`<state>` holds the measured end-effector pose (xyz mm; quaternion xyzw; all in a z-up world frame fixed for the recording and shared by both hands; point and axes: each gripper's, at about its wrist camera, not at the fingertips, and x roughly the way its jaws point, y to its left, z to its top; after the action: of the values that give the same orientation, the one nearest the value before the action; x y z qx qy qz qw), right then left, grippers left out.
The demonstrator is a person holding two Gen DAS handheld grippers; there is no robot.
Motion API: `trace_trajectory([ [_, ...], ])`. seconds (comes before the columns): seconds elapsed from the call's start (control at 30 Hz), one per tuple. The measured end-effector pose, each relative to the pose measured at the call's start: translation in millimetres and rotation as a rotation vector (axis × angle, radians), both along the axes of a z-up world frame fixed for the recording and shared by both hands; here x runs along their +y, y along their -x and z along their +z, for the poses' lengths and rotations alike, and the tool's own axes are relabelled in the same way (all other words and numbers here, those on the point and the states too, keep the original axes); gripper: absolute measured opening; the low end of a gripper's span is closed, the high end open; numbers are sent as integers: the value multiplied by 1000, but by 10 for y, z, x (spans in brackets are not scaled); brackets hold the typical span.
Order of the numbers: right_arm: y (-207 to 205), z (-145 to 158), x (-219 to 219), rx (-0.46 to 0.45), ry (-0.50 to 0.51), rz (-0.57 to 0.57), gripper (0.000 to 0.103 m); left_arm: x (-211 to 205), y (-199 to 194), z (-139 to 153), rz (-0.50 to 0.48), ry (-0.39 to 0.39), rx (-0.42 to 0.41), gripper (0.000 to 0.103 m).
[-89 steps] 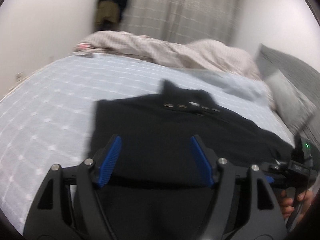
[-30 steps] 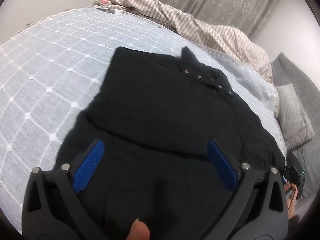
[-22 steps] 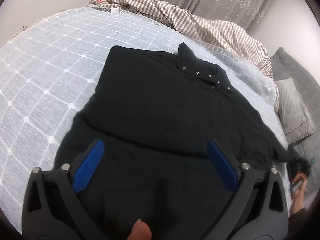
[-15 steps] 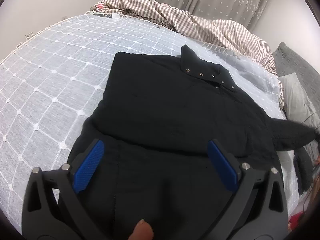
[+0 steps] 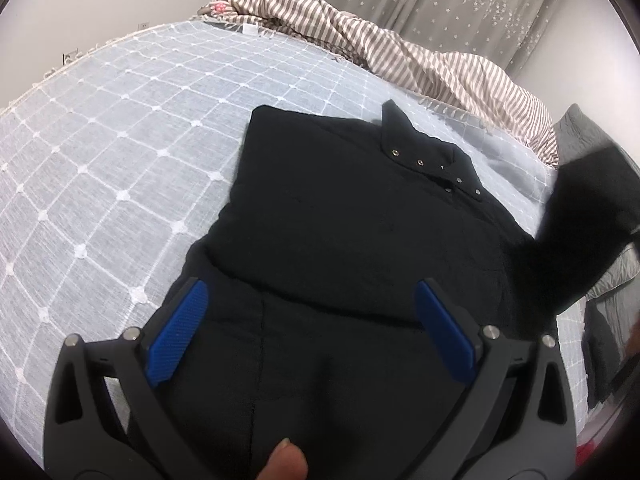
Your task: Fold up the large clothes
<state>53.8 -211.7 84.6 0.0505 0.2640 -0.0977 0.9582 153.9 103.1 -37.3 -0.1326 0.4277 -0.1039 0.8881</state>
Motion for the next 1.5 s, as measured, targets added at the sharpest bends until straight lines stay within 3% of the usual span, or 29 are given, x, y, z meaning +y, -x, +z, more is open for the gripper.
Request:
trace_trajectory([
  [0.1, -300, -494, 398, 144, -56, 107, 15, -30, 3, 5, -13, 3, -7, 102],
  [0.23, -476, -1072, 523, 317, -316, 260, 25, -77, 11, 22, -33, 17, -18, 102],
  [0.37, -280, -1164, 352, 270, -457, 289, 38, -168, 13, 20, -69, 50, -9, 101],
  [0.47, -26, -1110, 100, 227, -457, 209, 56, -349, -50, -40, -126, 156, 38, 95],
  [0.57, 223, -1129, -163, 214, -446, 112, 57, -646, -173, -164, -195, 229, 106, 82],
  [0.67, 373, -1191, -402, 189, -415, 50, 57, -978, -288, -285, -257, 243, 139, 69],
  [0.77, 407, -1312, -651, 197, -462, -9, 57, -1325, -439, -461, -299, 242, 184, 47],
  [0.8, 443, -1350, -765, 187, -503, -29, 57, -1418, -473, -501, -310, 270, 188, 36],
  [0.83, 457, -1345, -844, 183, -518, -39, 57, -1465, -478, -506, -316, 283, 188, 29],
  [0.87, 520, -1319, -937, 185, -511, -48, 57, -1519, -477, -482, -318, 275, 173, 14],
  [0.9, 540, -1301, -985, 186, -493, -59, 57, -1537, -464, -437, -324, 268, 147, 9],
  [0.97, 601, -1294, -1081, 186, -435, -92, 57, -1546, -387, -231, -313, 224, 1, 9],
  [1.0, 631, -1305, -1113, 187, -420, -106, 57, -1530, -393, -199, -295, 199, -33, 9],
  [1.03, 644, -1320, -1163, 190, -410, -124, 57, -1541, -390, -172, -244, 118, -73, 9],
  [1.1, 679, -1365, -1247, 197, -418, -142, 57, -1617, -441, -233, -188, -24, -73, 10],
  [1.13, 683, -1394, -1284, 205, -424, -147, 57, -1692, -501, -335, -199, -93, -34, 13],
  [1.17, 691, -1411, -1303, 211, -423, -151, 57, -1743, -537, -413, -217, -125, 0, 16],
  [1.23, 701, -1435, -1331, 226, -409, -162, 57, -1748, -494, -385, -229, -153, -25, 19],
  [1.33, 790, -1388, -1379, 223, -386, -176, 59, -1690, -381, -216, -253, -113, -7, 58],
  [1.37, 820, -1358, -1386, 213, -392, -174, 63, -1656, -362, -194, -256, -107, -8, 72],
  [1.4, 852, -1332, -1385, 203, -399, -168, 69, -1607, -282, -100, -263, -111, -16, 80],
  [1.5, 938, -1240, -1363, 181, -401, -142, 76, -1507, -161, 62, -272, -158, -13, 83],
])
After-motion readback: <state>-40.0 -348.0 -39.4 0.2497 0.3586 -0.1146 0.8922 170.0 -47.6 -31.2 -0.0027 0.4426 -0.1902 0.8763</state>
